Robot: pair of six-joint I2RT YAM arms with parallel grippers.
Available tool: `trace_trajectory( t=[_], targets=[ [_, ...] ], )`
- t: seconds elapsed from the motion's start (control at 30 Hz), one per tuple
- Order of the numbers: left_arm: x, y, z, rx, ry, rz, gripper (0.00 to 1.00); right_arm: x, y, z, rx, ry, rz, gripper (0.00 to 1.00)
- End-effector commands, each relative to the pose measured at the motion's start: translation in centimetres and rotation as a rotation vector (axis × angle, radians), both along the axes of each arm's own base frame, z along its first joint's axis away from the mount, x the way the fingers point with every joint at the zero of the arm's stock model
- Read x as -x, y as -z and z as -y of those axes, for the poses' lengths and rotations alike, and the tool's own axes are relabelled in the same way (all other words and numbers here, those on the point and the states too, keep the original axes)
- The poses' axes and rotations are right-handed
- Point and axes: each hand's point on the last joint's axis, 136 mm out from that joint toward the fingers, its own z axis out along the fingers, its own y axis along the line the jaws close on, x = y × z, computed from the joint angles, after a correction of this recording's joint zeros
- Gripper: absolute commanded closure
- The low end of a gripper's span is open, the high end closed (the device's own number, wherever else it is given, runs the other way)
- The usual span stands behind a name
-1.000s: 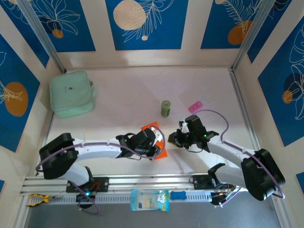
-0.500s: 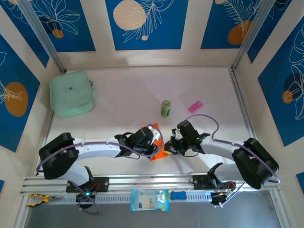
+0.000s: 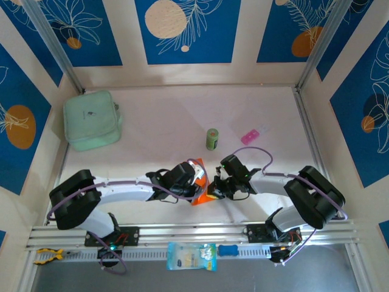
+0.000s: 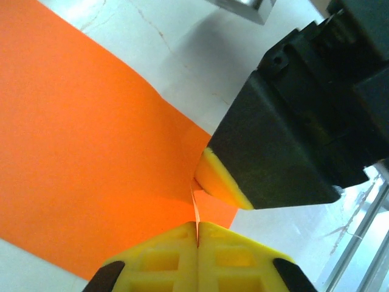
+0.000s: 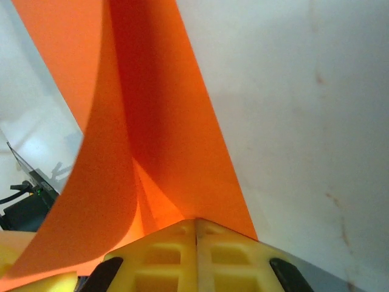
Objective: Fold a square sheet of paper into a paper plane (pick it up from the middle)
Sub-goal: Fold the triangle a second time at the center of the table.
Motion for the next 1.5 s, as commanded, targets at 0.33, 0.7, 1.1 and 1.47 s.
trace_trajectory(
  t=[0.33, 0.7, 1.1, 1.47],
  targets=[
    [-1.7, 2.1, -2.6, -0.086, -0.072, -0.029, 0.93, 0.7, 1.2, 1.0, 0.072, -0.003, -0.027, 0.98],
    [-2.5, 3.4, -3.3, -0.157, -0.085, -0.024, 0.93, 0.8, 1.2, 1.0, 0.074, -0.003, -0.029, 0.98],
    [-3.0, 3.0, -3.3, -0.162, -0.089, 0.008, 0.92, 0.9, 1.2, 1.1, 0.076, -0.008, -0.032, 0.98],
    [-3.6, 2.9, -3.6, -0.174, -0.113, 0.031, 0.92, 1.0, 1.2, 1.1, 0.076, -0.009, -0.037, 0.98]
  ],
)
